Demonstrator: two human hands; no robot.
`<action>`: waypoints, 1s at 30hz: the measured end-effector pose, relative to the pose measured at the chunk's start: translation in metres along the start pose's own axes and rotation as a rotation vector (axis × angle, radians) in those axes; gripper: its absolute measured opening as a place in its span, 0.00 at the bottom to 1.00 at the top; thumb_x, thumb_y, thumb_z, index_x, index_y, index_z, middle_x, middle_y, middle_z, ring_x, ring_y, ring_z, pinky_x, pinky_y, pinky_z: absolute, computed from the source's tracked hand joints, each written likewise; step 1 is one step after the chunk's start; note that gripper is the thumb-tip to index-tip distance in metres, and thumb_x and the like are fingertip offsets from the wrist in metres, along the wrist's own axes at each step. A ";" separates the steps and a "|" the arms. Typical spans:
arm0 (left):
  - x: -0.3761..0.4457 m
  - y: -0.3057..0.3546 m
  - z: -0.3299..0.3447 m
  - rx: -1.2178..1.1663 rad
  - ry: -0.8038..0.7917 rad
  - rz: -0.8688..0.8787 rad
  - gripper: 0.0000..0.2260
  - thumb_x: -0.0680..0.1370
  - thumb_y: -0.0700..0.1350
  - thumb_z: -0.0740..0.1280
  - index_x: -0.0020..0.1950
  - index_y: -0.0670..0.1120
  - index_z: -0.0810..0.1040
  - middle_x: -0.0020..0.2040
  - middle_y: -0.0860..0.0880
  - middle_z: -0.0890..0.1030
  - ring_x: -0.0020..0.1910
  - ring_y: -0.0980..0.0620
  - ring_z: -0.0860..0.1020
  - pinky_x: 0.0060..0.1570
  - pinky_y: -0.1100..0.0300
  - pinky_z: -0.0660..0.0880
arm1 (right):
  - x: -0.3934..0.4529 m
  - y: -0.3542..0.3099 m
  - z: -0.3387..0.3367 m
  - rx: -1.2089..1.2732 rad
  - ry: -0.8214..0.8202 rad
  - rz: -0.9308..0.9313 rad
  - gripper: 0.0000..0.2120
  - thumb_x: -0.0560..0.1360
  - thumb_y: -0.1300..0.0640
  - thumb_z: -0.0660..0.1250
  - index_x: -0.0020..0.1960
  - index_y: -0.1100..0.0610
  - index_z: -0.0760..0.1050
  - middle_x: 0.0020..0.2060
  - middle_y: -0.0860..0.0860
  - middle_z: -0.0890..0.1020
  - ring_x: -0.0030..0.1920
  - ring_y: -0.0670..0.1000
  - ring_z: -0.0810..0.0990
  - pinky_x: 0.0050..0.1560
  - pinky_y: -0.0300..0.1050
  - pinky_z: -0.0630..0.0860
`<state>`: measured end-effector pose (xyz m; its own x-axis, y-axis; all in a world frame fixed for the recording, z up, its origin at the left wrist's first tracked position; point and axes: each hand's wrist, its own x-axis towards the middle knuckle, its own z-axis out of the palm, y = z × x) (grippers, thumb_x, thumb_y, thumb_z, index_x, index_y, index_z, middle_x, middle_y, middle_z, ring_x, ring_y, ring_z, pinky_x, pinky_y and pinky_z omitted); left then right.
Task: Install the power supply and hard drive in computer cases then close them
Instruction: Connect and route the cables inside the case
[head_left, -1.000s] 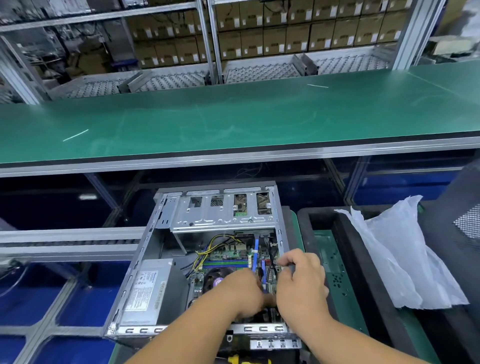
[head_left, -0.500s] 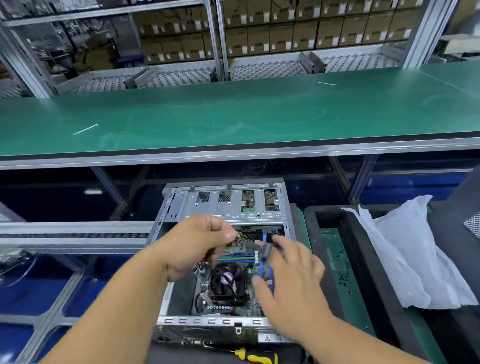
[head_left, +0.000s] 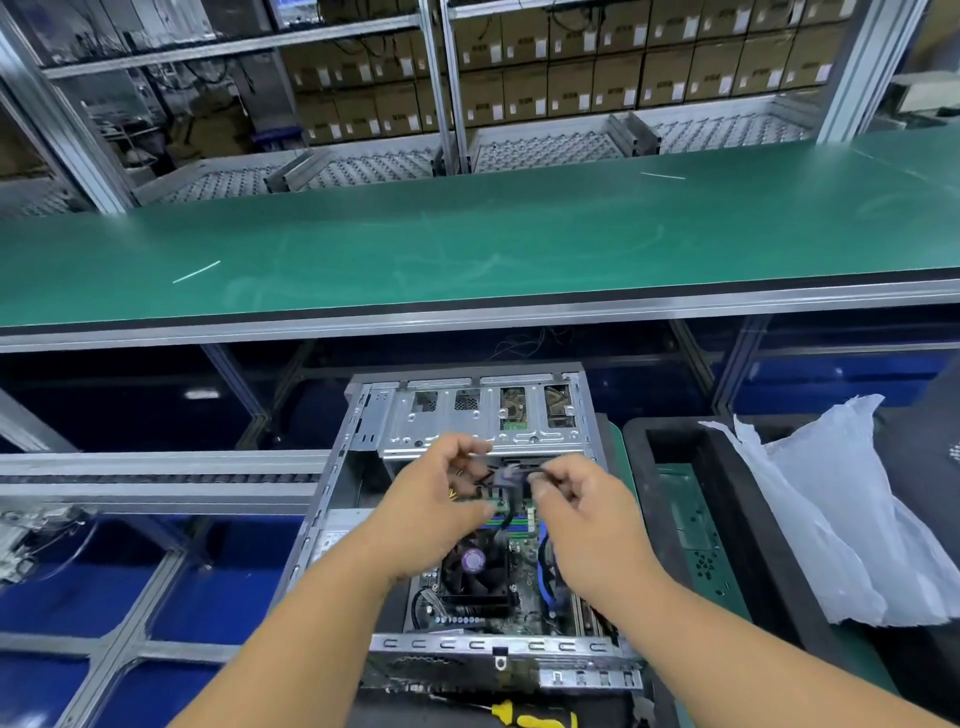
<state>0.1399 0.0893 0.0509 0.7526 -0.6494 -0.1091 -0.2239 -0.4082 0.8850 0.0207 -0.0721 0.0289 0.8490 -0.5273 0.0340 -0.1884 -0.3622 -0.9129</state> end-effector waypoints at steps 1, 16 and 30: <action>0.002 -0.010 0.001 0.111 0.016 -0.060 0.21 0.75 0.43 0.76 0.64 0.59 0.75 0.55 0.53 0.80 0.47 0.55 0.78 0.46 0.63 0.77 | 0.000 0.001 0.000 0.061 0.044 0.031 0.07 0.82 0.52 0.66 0.46 0.43 0.77 0.37 0.43 0.83 0.34 0.43 0.78 0.34 0.37 0.73; 0.048 -0.054 0.051 0.143 -0.179 -0.132 0.05 0.80 0.45 0.72 0.46 0.54 0.85 0.34 0.61 0.81 0.34 0.63 0.75 0.37 0.67 0.71 | -0.008 0.011 -0.008 0.322 0.080 0.109 0.22 0.85 0.64 0.55 0.51 0.38 0.77 0.41 0.52 0.84 0.33 0.56 0.84 0.33 0.40 0.76; 0.087 -0.086 0.039 0.534 -0.024 -0.178 0.05 0.80 0.49 0.69 0.48 0.50 0.83 0.44 0.50 0.84 0.44 0.48 0.81 0.45 0.55 0.79 | -0.011 0.016 0.005 0.185 0.079 0.087 0.22 0.85 0.61 0.56 0.55 0.34 0.75 0.44 0.40 0.84 0.44 0.43 0.83 0.39 0.36 0.74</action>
<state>0.2009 0.0429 -0.0519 0.7944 -0.5525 -0.2522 -0.3816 -0.7771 0.5005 0.0114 -0.0682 0.0121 0.7909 -0.6115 -0.0234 -0.1597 -0.1694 -0.9725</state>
